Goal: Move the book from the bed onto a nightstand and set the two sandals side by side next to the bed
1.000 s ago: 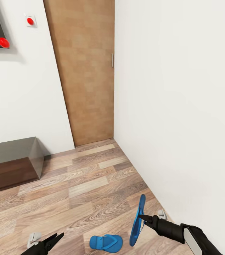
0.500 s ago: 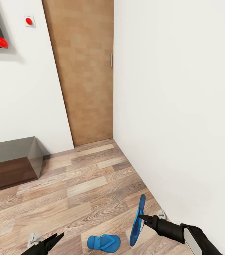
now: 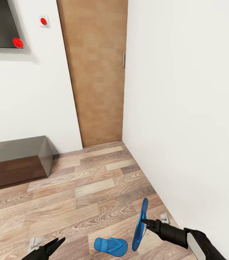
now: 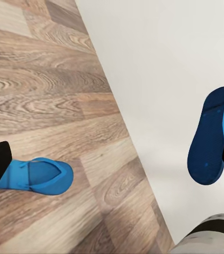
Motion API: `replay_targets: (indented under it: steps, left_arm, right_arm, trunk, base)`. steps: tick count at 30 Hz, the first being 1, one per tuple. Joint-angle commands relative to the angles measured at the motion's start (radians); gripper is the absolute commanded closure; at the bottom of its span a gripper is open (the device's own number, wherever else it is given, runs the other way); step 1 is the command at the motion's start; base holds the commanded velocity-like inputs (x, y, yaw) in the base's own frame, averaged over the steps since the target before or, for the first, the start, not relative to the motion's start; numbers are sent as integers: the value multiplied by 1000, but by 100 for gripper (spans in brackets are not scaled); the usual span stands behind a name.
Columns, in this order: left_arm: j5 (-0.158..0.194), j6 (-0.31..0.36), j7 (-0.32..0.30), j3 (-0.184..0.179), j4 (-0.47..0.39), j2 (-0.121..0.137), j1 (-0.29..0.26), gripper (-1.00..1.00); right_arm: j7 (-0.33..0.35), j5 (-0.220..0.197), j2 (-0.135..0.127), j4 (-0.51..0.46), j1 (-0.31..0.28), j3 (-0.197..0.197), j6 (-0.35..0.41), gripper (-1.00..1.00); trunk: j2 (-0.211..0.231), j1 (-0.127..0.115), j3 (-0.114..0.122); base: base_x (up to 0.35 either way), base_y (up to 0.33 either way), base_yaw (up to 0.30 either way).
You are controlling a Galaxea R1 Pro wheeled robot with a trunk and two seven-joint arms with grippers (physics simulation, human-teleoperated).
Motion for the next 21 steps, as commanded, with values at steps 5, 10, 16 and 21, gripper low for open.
replay_targets:
  steps: [5, 10, 16, 21]
  left_arm:
    - [4, 10, -3, 1, 0, 0, -1, -100]
    - [5, 10, -3, 1, 0, 0, -1, -100]
    - [5, 11, -3, 1, -1, -1, -1, -100]
    - [6, 13, -4, 1, 0, -2, -3, -100]
  right_arm:
    - [1, -4, 0, 0, 0, -1, 6, 100]
    - [1, -5, 0, 0, 0, -1, 6, 100]
    - [1, -5, 0, 0, 0, -1, 6, 100]
    - [1, -6, 0, 0, 0, -1, 6, 100]
  trunk:
    - [0, 0, -2]
    - [0, 0, -3]
    - [0, 0, -4]
    - [0, 0, -4]
  base:
    - [0, 0, 91]
    - [0, 0, 112]
    - [0, 0, 21]
    - [0, 0, 3]
